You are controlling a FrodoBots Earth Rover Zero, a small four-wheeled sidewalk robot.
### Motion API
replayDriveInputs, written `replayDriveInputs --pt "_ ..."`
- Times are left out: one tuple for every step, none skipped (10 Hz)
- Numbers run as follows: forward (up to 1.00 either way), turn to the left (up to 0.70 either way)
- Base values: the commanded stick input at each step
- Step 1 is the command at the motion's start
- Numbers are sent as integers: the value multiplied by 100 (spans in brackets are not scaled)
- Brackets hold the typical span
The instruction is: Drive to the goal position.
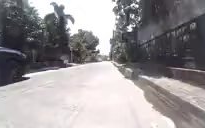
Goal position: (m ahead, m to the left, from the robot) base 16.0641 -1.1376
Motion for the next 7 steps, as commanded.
replayDriveInputs --pt "100 -38" --pt "100 -40" --pt "100 -38" --pt "100 -2" --pt "100 0" --pt "100 0" --pt "100 0"
